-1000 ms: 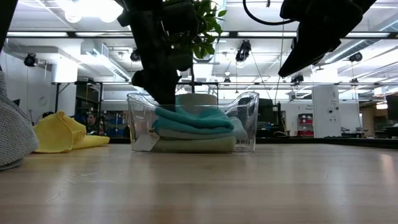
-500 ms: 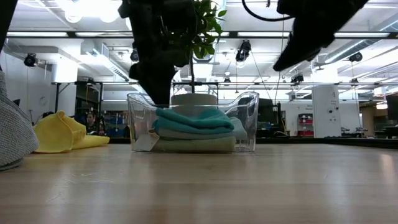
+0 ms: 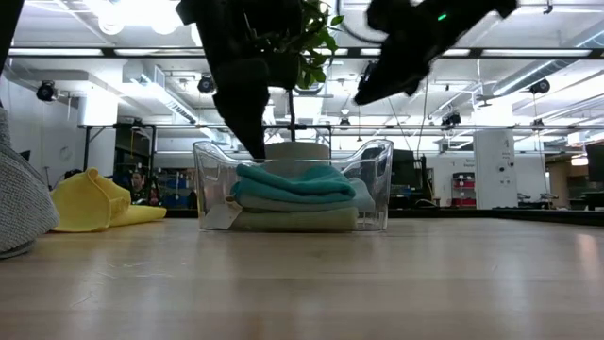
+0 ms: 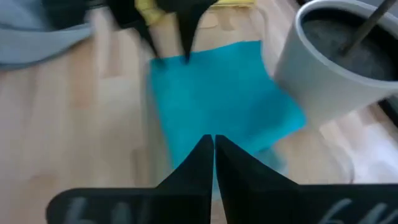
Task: Fold microfiber towels
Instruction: Stack the folded blue microfiber cloth on top of the folded light blue microfiber cloth
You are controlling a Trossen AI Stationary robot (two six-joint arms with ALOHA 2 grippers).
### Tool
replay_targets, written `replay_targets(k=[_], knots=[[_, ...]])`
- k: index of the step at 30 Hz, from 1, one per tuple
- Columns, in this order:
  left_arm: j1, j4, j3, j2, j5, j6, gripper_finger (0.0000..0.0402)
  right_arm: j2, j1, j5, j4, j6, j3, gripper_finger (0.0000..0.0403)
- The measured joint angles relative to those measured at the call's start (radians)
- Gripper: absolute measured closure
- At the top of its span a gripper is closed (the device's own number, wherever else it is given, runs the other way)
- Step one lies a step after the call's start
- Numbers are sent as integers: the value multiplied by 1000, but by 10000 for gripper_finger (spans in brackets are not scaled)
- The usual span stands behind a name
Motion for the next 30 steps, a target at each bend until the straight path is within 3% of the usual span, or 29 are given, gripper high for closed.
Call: replay_targets(k=[13,30], knots=[[7,89,-23,6,-32,86,299,300,-220,-51,-9,-216,210,394],[7,116,-97,18,-32,43,343,334,-256,-51,32,-214,161,394]])
